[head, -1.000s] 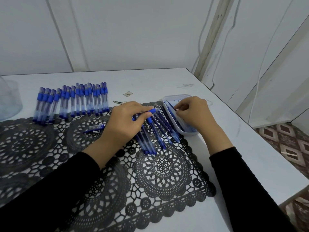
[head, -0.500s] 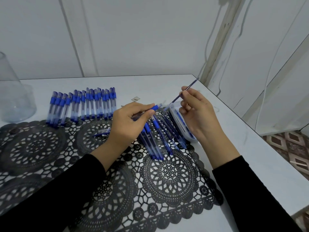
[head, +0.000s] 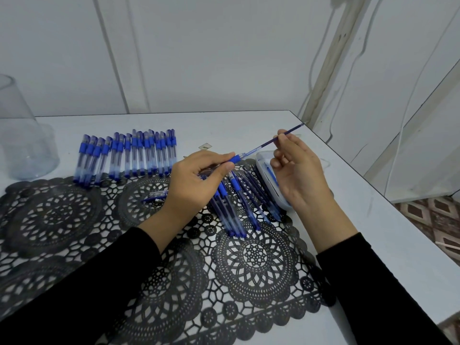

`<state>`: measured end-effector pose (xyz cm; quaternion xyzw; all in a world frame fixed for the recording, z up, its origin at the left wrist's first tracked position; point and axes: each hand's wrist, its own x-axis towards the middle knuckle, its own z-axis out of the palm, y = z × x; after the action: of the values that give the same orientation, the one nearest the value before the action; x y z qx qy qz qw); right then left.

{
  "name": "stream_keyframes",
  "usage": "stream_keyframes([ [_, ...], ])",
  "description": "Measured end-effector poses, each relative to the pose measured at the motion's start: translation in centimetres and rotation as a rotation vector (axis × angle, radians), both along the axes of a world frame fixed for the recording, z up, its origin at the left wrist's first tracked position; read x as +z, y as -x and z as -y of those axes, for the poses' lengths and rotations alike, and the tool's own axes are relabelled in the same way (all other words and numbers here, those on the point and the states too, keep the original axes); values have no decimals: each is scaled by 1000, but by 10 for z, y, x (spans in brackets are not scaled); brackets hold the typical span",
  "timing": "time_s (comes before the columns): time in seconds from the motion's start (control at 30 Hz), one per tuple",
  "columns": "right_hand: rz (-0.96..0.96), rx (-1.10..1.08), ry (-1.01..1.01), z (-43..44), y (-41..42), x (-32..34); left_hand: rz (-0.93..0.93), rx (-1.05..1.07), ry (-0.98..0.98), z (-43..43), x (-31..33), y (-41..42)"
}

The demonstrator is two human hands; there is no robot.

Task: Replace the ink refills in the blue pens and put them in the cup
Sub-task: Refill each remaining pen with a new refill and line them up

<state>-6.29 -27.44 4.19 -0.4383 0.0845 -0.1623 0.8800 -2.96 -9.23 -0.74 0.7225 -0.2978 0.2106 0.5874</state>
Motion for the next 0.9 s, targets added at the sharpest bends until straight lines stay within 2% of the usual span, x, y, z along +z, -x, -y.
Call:
stream_keyframes([
  [0.3, 6, -18, 33, 1, 0, -2, 37, -2, -2, 0, 0, 1],
  [0.6, 111, -26, 312, 5, 3, -1, 103, 117, 40, -4, 2, 0],
  [0.73, 147, -38, 532, 5, 5, 0, 142, 103, 0, -2, 2, 1],
  [0.9, 112, 203, 602, -7, 6, -6, 130, 96, 10, -2, 3, 0],
])
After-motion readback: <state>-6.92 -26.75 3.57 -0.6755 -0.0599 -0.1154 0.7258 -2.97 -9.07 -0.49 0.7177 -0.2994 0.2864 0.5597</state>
